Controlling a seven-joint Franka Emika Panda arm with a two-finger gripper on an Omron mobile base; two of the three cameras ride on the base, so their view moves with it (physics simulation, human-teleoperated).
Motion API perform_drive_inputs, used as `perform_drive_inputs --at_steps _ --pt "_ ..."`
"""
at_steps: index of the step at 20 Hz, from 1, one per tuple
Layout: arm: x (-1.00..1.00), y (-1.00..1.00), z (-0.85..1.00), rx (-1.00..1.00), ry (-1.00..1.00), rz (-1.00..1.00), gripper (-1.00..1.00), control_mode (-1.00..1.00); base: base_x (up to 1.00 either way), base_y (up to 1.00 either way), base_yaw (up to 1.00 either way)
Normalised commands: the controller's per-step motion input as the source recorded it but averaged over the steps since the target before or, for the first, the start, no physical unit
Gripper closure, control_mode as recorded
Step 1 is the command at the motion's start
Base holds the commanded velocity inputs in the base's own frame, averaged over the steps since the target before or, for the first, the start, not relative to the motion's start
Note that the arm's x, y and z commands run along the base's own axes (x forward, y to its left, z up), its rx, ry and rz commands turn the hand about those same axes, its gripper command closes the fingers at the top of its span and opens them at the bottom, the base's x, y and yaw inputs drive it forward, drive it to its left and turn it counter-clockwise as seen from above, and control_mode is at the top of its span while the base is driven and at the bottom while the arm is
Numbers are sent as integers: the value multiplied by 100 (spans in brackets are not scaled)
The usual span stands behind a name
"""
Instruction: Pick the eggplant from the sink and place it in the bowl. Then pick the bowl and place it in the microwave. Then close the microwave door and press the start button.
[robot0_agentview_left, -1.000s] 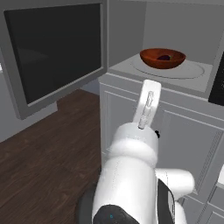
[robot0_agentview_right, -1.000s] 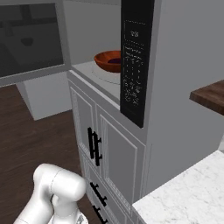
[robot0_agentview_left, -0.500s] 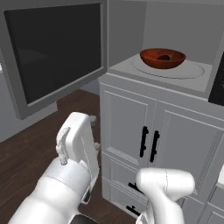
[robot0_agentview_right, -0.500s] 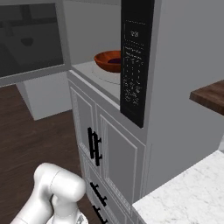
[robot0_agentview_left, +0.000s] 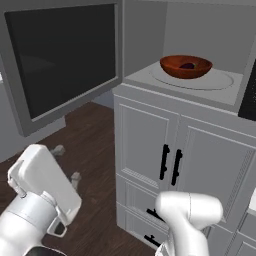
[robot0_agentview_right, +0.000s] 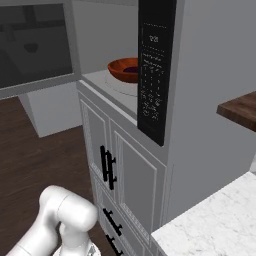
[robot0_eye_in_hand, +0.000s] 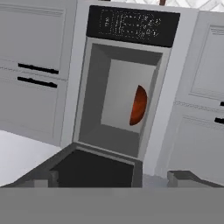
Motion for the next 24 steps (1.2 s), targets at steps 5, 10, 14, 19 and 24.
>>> perform_drive_inputs --at_steps 5,10,14,19,24 --pt "67 88 -38 0 0 -3 -100 -100 0 0 0" --pt "70 63 -34 0 0 -3 -100 -100 0 0 0" --pt "63 63 -39 0 0 -2 -100 -100 0 0 0" --pt "56 60 -37 0 0 -1 -100 -100 0 0 0" --pt "57 39 -25 0 0 0 -100 -100 0 0 0"
